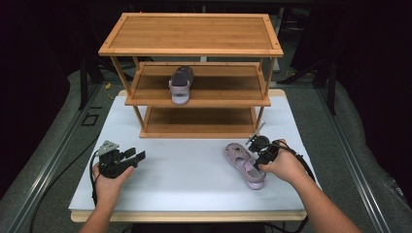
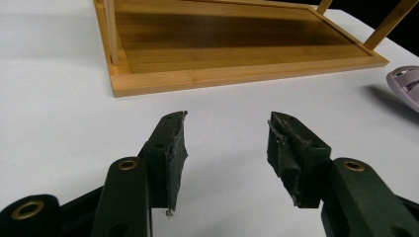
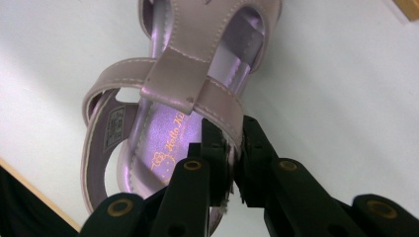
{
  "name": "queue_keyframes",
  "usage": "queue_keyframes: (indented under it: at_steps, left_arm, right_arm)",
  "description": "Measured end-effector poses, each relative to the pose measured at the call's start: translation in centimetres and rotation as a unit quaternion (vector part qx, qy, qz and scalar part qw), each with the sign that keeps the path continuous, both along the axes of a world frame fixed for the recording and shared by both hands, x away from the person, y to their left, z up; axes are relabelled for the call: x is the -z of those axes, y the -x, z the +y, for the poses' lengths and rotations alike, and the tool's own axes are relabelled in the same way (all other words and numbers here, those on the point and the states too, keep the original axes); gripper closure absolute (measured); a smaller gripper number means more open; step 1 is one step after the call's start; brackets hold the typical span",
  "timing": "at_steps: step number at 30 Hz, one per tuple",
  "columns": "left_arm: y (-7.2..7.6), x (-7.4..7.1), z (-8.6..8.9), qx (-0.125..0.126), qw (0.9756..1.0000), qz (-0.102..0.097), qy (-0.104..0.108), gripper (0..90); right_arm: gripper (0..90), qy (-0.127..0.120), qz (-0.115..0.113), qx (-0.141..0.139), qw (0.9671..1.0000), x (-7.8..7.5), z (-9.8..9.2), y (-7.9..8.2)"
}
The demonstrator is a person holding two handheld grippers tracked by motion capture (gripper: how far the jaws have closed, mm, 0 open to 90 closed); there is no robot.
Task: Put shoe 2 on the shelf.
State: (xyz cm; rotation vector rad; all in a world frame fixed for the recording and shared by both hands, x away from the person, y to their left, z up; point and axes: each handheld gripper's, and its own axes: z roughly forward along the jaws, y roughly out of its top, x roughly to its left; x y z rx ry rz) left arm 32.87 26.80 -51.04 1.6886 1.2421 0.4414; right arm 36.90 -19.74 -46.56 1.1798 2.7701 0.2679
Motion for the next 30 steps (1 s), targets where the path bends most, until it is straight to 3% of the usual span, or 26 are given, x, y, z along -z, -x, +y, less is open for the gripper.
queue_keyframes:
  at_steps: [4, 10, 12, 14, 17, 19, 22, 25, 27, 28, 30]
  left_arm:
    - [0.0, 0.0, 0.0, -0.001, 1.0000, -0.001, 0.000, 48.6]
    - [0.0, -0.1, 0.0, -0.001, 1.0000, -0.001, 0.000, 48.6]
    - [0.0, -0.1, 0.0, -0.001, 1.0000, -0.002, 0.000, 48.6]
    - [0.0, -0.1, 0.0, -0.001, 1.0000, -0.002, 0.000, 48.6]
    - [0.0, -0.1, 0.0, -0.002, 1.0000, -0.003, 0.001, 48.6]
    - [0.0, -0.1, 0.0, -0.002, 1.0000, -0.004, 0.001, 48.6]
    - [0.1, -0.2, 0.0, -0.002, 1.0000, -0.004, 0.000, 48.6]
    - [0.1, -0.2, -0.1, -0.002, 1.0000, -0.006, -0.001, 48.5]
    - [0.1, -0.2, -0.1, -0.001, 1.0000, -0.006, -0.001, 48.3]
    - [0.1, -0.2, -0.1, -0.001, 1.0000, -0.006, -0.002, 48.3]
    - [0.1, -0.2, -0.2, -0.001, 1.0000, -0.006, -0.002, 48.3]
  right_arm:
    - [83.6, -0.031, -0.012, -0.009, 0.9994, -0.5, 0.1, 0.5]
    - [83.6, -0.071, -0.056, 0.001, 0.9959, -1.7, 0.2, 1.4]
    - [83.7, -0.096, -0.065, 0.003, 0.9932, -1.8, 0.1, 1.7]
    - [83.6, -0.102, -0.090, 0.007, 0.9907, -2.1, 0.2, 2.2]
    - [83.7, -0.144, -0.108, 0.018, 0.9835, -2.3, -0.1, 2.8]
    - [83.7, -0.147, -0.131, 0.022, 0.9802, -2.6, 0.0, 3.2]
    - [83.7, -0.181, -0.160, 0.031, 0.9699, -3.2, -0.2, 4.0]
    - [83.7, -0.216, -0.193, 0.052, 0.9557, -3.5, -0.7, 4.7]
    - [83.7, -0.230, -0.218, 0.057, 0.9469, -3.5, -0.8, 5.2]
    - [83.7, -0.232, -0.225, 0.059, 0.9446, -3.4, -0.9, 5.4]
    - [83.7, -0.250, -0.244, 0.068, 0.9346, -3.4, -1.1, 5.7]
